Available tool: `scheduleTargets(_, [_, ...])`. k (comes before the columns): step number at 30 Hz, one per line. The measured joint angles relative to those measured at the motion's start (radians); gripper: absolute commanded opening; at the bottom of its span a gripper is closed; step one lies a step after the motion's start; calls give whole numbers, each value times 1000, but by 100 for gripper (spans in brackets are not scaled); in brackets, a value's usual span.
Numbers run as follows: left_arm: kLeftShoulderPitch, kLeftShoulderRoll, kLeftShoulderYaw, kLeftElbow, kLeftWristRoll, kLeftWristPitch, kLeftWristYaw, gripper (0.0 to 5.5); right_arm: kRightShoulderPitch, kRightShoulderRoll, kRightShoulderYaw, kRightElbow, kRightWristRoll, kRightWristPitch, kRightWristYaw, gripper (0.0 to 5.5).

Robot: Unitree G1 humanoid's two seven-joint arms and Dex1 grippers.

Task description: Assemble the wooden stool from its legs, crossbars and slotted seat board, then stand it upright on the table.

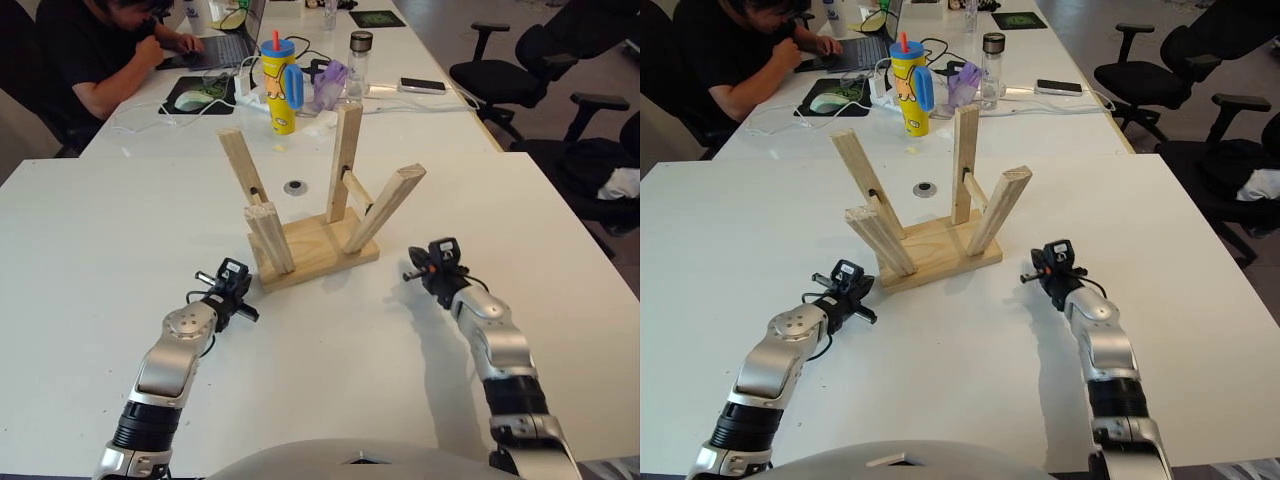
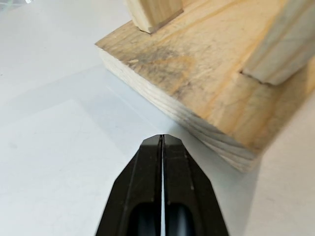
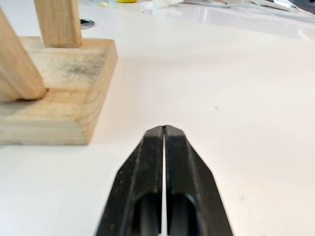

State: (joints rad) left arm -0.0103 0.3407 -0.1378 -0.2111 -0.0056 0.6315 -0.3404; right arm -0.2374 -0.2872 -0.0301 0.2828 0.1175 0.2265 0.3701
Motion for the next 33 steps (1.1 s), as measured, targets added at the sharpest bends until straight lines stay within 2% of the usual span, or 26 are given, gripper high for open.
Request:
scheduleTargets(6, [-37,34,-62,-17,27,46,-41,5,-203,25,46,398,-36,-180,90,0])
scheduleTargets(11, [-78,53,-74,32,39,33,-58,5,-237,4,82,465,-28,-226,259,0])
scheduleTargets(14, [-73,58,-63,33,24,25,-79,5,-167,-22,85,368,5,-197,312,0])
scheduleTargets(18, [-52,56,-16,2,-53,69,-114,5,-48,-56,83,158,63,-64,327,0])
scheduleTargets(27, [-32,55,162,-148,-302,357,-135,5,79,-154,82,-240,196,408,327,0])
scheduleTargets(33, [-49,73,259,-262,-433,477,-141,5,107,-237,75,-423,273,681,327,0])
